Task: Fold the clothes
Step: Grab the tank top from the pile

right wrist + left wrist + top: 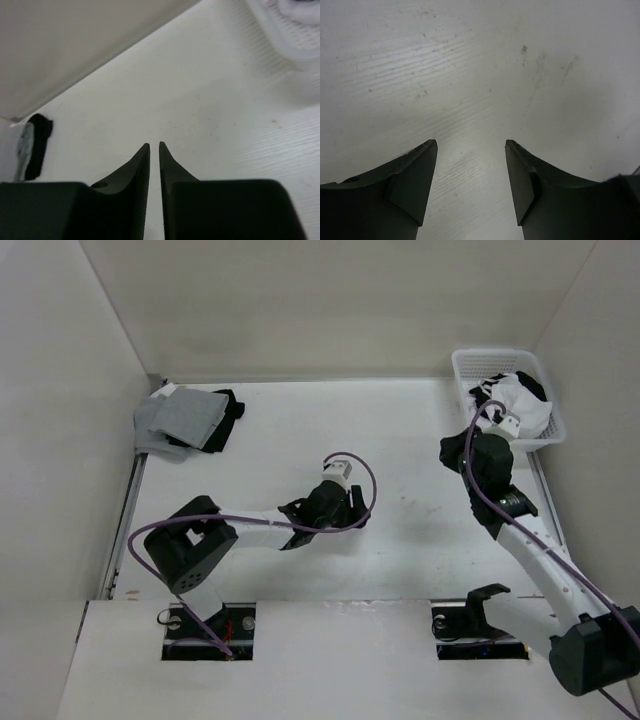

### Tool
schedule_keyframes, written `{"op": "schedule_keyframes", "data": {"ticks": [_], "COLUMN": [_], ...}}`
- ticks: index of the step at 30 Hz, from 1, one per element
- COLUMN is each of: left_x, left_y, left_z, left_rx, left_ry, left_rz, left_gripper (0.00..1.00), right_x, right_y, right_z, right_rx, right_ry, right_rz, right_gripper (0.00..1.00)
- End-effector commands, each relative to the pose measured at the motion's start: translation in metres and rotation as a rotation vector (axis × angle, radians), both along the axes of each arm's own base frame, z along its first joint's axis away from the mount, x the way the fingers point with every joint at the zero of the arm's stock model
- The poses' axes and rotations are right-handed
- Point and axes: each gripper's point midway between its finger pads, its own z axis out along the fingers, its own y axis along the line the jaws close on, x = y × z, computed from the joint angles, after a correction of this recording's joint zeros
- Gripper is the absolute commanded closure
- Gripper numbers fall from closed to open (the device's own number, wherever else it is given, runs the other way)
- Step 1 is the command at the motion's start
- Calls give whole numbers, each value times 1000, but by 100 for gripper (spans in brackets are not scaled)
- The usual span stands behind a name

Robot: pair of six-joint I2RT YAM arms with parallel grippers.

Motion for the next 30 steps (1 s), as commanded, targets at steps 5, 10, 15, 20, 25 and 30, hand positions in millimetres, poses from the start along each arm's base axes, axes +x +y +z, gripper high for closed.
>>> {"op": "schedule_keyframes", "data": {"ticks": [5,10,15,20,25,30], "left_x": [-22,-19,-2,3,8,9], "left_y": [-12,2,24,27,28,27], "left_z": [41,63,60,57,52,50], "left_rx": [-183,-223,-210,-217,-228,-238], "left_ry": [-91,-185,-209,-206,-191,-180], "left_rz": [-102,-81,-4,10,14,13], "left_gripper": [48,56,55,53,53,53], "right_x": [36,69,124,151,175,195], "right_y": [-86,-150,-236,-274,-297,-297], "right_z": [22,18,2,-24,-63,-81], "right_rx": [-94,-100,-207,-242,-225,-193], "right_ry": [18,63,163,245,326,330], "right_rz": [-312,-486,-631,-646,-619,-562], "right_gripper": [100,100,69,56,52,51]}}
